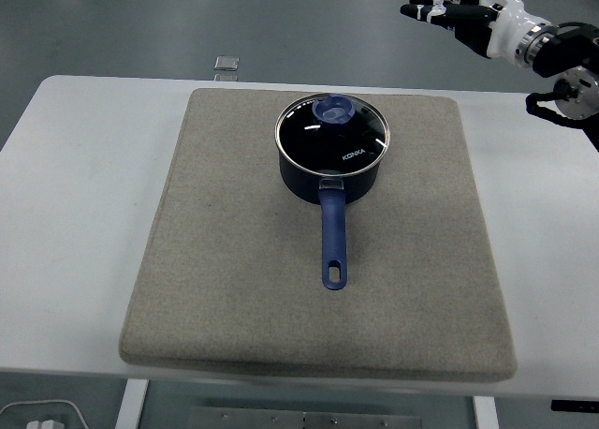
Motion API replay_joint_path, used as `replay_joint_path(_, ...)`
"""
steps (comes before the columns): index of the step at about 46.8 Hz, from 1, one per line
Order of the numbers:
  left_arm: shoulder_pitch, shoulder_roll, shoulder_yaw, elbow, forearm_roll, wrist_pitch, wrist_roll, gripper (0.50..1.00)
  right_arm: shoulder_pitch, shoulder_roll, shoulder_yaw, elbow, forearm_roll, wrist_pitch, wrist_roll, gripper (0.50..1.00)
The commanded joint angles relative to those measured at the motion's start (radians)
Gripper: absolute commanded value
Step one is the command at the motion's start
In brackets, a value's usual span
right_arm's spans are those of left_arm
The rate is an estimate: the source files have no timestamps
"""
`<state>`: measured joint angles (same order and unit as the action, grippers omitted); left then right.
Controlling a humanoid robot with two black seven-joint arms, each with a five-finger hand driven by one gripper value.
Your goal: Lift the pot lid and place it to the right of the pot.
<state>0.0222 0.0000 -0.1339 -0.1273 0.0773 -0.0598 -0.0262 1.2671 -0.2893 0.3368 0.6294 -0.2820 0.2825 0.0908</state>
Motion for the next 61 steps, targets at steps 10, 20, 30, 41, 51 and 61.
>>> replay_joint_path(10, -0.001, 0.000, -0.001, 0.000, -0.001, 0.000, 0.000, 1.000, 0.084, -0.004, -0.110, 0.072, -0.236, 0.004, 0.009, 0.921)
replay_joint_path(20, -0.001, 0.000, 0.000, 0.000, 0.001, 0.000, 0.000, 1.000, 0.167, -0.013, -0.206, 0.096, -0.376, 0.058, 0.018, 0.921)
replay_joint_path(30, 0.001, 0.000, 0.000, 0.000, 0.001, 0.000, 0.000, 1.000, 0.242, -0.001, -0.292, 0.098, -0.572, 0.107, 0.049, 0.921)
replay_joint_path(41, 0.001, 0.000, -0.001, 0.000, 0.001, 0.000, 0.000, 1.000, 0.275, 0.042, -0.344, 0.101, -0.730, 0.135, 0.066, 0.921)
replay_joint_path(51, -0.001, 0.000, 0.000, 0.000, 0.001, 0.000, 0.000, 1.000, 0.276, 0.099, -0.363, 0.102, -0.829, 0.129, 0.066, 0.921)
replay_joint_path(61, -0.001, 0.000, 0.000, 0.000, 0.001, 0.000, 0.000, 1.000, 0.278, 0.125, -0.409, 0.102, -0.879, 0.126, 0.066, 0.921)
